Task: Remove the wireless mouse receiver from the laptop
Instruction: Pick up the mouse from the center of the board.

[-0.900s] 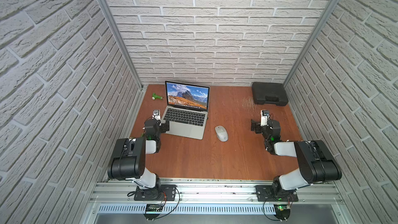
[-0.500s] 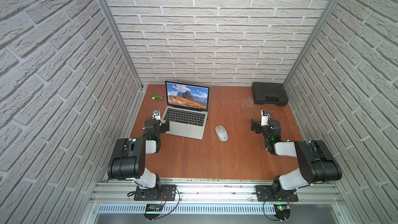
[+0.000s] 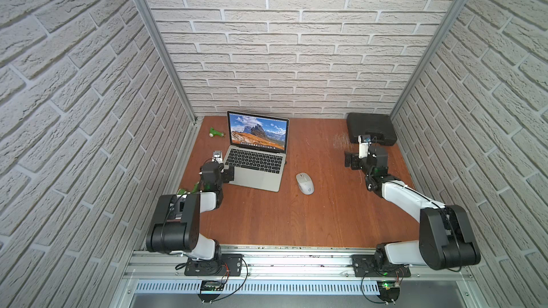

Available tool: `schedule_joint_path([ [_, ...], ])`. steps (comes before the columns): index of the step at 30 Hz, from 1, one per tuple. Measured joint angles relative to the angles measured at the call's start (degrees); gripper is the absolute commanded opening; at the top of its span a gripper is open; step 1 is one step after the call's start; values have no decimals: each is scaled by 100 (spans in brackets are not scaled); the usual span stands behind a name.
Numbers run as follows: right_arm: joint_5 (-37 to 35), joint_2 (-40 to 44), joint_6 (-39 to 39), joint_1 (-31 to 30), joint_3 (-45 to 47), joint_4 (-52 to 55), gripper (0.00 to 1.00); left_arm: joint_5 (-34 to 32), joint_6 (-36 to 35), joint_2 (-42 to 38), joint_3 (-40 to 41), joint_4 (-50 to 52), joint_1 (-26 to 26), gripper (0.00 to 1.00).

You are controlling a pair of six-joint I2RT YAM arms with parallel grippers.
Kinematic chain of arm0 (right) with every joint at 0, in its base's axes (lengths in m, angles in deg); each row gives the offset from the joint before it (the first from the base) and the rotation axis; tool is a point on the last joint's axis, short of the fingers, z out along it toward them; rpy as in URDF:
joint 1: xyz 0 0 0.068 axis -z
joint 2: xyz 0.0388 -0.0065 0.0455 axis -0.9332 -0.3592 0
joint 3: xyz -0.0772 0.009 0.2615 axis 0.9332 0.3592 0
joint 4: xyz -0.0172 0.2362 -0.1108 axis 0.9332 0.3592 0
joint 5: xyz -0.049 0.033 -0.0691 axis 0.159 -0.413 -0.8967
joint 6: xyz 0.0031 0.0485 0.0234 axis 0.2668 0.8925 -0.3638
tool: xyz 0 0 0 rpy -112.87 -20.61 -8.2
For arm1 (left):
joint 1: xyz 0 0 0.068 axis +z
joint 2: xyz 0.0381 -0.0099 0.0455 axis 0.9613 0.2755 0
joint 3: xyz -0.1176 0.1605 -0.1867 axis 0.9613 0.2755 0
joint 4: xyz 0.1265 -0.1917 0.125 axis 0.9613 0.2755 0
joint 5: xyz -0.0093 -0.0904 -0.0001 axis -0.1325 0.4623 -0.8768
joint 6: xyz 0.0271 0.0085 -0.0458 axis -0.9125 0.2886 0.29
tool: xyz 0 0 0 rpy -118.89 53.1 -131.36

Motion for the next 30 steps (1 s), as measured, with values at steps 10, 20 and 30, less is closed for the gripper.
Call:
schedule_joint_path([
  [10, 452, -651, 1038, -2041, -988, 2487, 99, 367, 1740, -922, -1467, 1845, -1810, 88],
  [20, 527, -2179, 1333, -2715, -2181, 3862, 96, 590, 2483, -774, -337, 2177, -2090, 86],
  [30, 76, -2870, 1453, -2916, -2562, 4201, 77, 402, 2535, -1128, -168, 2142, -2090, 87],
])
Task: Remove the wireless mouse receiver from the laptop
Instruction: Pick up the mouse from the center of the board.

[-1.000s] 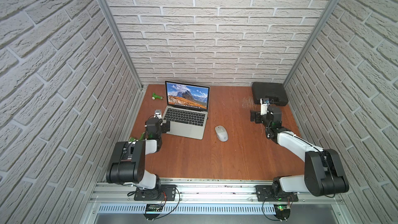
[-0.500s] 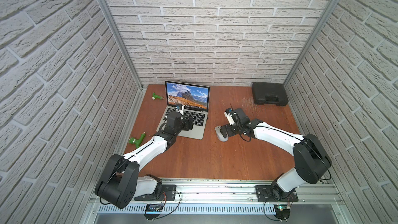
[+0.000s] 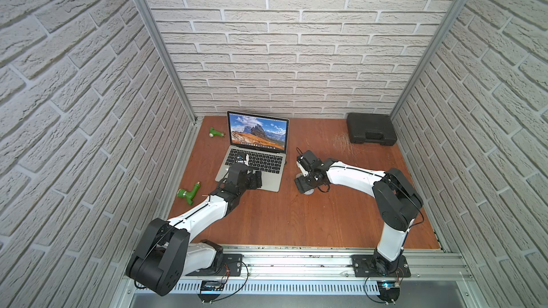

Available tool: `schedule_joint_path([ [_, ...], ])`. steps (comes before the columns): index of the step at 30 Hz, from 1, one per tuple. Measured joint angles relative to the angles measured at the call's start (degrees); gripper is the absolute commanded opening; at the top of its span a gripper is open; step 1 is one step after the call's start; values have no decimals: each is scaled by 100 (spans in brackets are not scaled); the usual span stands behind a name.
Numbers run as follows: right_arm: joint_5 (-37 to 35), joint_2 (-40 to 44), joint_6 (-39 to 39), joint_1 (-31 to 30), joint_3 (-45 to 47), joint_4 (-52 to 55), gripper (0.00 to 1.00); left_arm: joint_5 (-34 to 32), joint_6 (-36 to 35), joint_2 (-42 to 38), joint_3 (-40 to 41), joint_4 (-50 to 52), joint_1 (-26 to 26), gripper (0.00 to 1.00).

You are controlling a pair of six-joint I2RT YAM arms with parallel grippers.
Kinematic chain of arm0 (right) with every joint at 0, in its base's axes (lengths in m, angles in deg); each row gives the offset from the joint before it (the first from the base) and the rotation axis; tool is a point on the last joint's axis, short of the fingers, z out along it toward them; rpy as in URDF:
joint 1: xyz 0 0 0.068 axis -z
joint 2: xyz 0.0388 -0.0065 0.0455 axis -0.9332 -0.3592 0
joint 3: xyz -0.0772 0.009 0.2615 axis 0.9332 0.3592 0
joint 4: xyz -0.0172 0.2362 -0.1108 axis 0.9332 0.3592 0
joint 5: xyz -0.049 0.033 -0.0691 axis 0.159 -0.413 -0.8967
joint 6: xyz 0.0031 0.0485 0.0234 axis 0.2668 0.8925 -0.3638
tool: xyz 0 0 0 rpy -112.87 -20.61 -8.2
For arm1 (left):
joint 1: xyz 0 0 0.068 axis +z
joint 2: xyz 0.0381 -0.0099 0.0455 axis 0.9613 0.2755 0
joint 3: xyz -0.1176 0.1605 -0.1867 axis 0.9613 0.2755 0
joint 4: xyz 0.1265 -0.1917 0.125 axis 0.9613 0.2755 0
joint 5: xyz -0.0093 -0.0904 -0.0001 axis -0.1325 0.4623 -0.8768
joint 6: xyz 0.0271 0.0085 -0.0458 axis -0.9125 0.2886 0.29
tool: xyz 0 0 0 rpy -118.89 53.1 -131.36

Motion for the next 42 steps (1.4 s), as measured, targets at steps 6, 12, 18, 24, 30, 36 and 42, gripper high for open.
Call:
schedule_joint_path([
  [6, -48, -153, -11, -11, -170, 66, 54, -48, -2, 37, 11, -50, 0, 87],
  [12, 114, -125, -199, -9, -168, 85, 41, -2, -160, -105, 339, -490, 0, 91],
  [18, 1978, 527, -649, 308, -168, 308, 36, 1303, -1364, -356, 1561, -2435, -26, 90],
  [24, 4975, 1285, -1198, 1355, -581, 695, 36, 2780, -2671, -529, 1541, -3056, -90, 98],
  [30, 6798, 1228, -1864, 1292, -798, 1300, 35, 3764, -3215, -675, 887, -3217, -286, 98],
  [36, 7617, 811, -2721, 1132, -955, 2387, 35, 4354, -3467, -599, 483, -3132, -809, 98],
  [42, 7820, 619, -3082, 1082, -1126, 2887, 34, 4638, -3696, -435, 201, -2800, -1329, 92],
])
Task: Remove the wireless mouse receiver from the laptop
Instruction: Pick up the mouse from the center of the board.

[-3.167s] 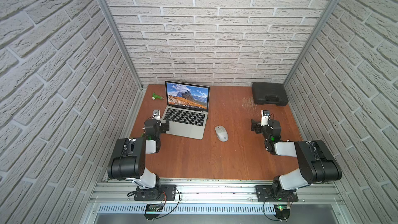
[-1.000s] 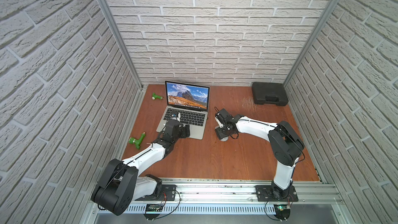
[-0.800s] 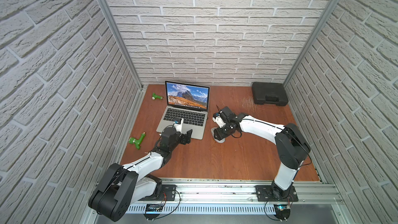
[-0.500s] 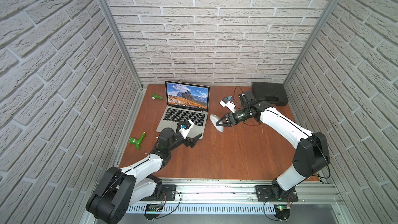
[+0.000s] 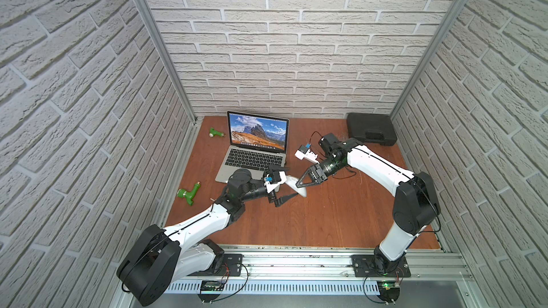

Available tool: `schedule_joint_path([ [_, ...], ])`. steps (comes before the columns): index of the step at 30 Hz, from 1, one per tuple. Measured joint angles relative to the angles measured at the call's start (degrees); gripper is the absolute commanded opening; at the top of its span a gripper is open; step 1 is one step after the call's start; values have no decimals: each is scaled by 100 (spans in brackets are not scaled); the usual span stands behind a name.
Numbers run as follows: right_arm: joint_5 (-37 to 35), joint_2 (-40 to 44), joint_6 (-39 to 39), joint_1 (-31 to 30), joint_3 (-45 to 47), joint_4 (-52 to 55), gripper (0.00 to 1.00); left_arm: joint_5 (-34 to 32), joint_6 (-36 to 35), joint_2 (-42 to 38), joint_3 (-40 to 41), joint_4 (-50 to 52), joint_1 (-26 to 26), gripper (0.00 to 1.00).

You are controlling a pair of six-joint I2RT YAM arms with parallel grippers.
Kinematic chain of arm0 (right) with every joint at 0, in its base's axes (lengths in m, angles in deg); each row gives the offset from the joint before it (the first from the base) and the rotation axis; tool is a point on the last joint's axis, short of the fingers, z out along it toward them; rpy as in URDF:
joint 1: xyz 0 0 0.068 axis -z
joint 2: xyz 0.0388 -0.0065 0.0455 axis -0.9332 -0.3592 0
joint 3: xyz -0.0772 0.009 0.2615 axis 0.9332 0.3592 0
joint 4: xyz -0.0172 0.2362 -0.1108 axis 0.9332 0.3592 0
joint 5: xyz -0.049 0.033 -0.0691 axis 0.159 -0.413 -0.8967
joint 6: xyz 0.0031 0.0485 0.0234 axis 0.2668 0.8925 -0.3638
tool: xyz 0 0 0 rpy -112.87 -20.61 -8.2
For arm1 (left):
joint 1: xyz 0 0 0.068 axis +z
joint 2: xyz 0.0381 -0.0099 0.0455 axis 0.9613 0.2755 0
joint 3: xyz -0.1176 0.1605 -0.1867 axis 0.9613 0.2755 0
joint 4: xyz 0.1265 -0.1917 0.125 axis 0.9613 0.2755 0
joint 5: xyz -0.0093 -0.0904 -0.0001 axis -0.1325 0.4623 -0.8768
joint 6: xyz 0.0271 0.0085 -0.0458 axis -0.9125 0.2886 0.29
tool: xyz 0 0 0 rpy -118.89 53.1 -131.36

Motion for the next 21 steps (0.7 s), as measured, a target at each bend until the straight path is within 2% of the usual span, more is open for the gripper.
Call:
schedule_joint_path([
  [2, 31, -2, 0, -4, -35, 9, 33, 83, -33, 52, -118, 37, -138, 84],
  [8, 2, 9, 260, -15, -13, -205, 33, 138, -125, 87, -273, 337, -269, 49],
  [11, -81, 92, 643, 63, 129, -509, 32, 11, -118, 83, -273, 476, -260, 42],
  [14, -129, 153, 957, 105, 186, -798, 31, -157, -85, 13, -273, 546, -262, 41],
  [17, -120, 175, 1187, 111, 186, -1034, 30, -343, -24, -122, -262, 616, -262, 37],
  [18, -127, 181, 1274, 105, 186, -1104, 29, -402, 11, -166, -251, 645, -267, 38],
  [20, -125, 205, 1432, 90, 186, -1257, 28, -533, 63, -284, -216, 693, -273, 55],
  [21, -140, 221, 1493, 81, 192, -1338, 27, -570, 96, -348, -195, 704, -273, 57],
])
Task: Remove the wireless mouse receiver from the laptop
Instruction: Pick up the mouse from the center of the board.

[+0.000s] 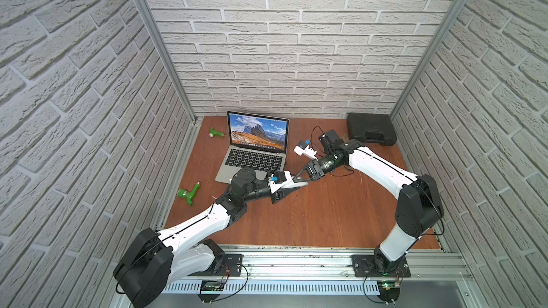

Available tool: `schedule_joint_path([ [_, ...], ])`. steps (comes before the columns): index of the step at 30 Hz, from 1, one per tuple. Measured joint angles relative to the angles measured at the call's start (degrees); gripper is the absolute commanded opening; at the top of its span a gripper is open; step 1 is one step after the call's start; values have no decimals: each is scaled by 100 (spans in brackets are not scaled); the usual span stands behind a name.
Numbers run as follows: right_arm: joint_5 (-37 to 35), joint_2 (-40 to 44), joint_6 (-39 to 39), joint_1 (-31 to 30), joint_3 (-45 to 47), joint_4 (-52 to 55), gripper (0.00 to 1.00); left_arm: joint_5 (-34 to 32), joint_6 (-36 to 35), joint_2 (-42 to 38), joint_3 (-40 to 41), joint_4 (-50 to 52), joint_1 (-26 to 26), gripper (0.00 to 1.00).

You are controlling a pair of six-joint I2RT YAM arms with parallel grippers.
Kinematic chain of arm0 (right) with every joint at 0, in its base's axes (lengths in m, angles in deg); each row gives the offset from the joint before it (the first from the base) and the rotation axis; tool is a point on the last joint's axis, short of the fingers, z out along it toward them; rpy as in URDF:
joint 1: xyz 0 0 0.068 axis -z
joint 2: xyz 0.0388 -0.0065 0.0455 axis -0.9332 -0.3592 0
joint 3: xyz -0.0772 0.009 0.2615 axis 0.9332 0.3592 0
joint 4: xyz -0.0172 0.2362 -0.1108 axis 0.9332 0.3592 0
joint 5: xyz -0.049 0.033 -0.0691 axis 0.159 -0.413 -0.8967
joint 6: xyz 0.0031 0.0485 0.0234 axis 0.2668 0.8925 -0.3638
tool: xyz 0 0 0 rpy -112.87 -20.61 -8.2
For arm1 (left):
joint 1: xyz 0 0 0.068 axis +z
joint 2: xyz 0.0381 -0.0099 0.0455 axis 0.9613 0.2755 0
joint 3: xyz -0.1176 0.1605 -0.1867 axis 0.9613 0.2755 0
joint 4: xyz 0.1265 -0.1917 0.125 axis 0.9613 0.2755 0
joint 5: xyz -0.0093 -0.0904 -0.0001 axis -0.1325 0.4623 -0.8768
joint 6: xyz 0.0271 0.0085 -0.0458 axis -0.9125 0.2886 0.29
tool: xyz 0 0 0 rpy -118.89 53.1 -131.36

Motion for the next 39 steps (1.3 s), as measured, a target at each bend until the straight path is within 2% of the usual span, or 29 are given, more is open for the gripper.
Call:
schedule_joint_path([
  [4, -162, 39, 260, 96, 28, -136, 25, -157, 105, -310, 103, 50, 13, 57],
  [10, -343, 39, 535, 151, 103, -234, 25, -282, 94, -428, 116, 103, 33, 40],
  [11, -369, 39, 599, 160, 111, -243, 25, -284, 76, -428, 116, 114, 35, 40],
  [12, -376, 39, 651, 168, 118, -247, 25, -282, 66, -424, 116, 116, 39, 44],
  [15, -437, 39, 785, 175, 122, -332, 25, -227, 105, -382, 116, 118, 39, 66],
  [17, -470, 39, 848, 192, 122, -424, 25, -184, 111, -358, 116, 109, 33, 71],
  [24, -463, 39, 1012, 208, 122, -568, 24, -214, 160, -330, 192, -92, 35, 71],
  [33, -278, 72, 1038, 229, 133, -780, 24, -160, 358, -201, 472, -439, 260, 78],
  [39, -107, 116, 942, 236, 133, -785, 24, -35, 479, 13, 490, -452, 310, 72],
])
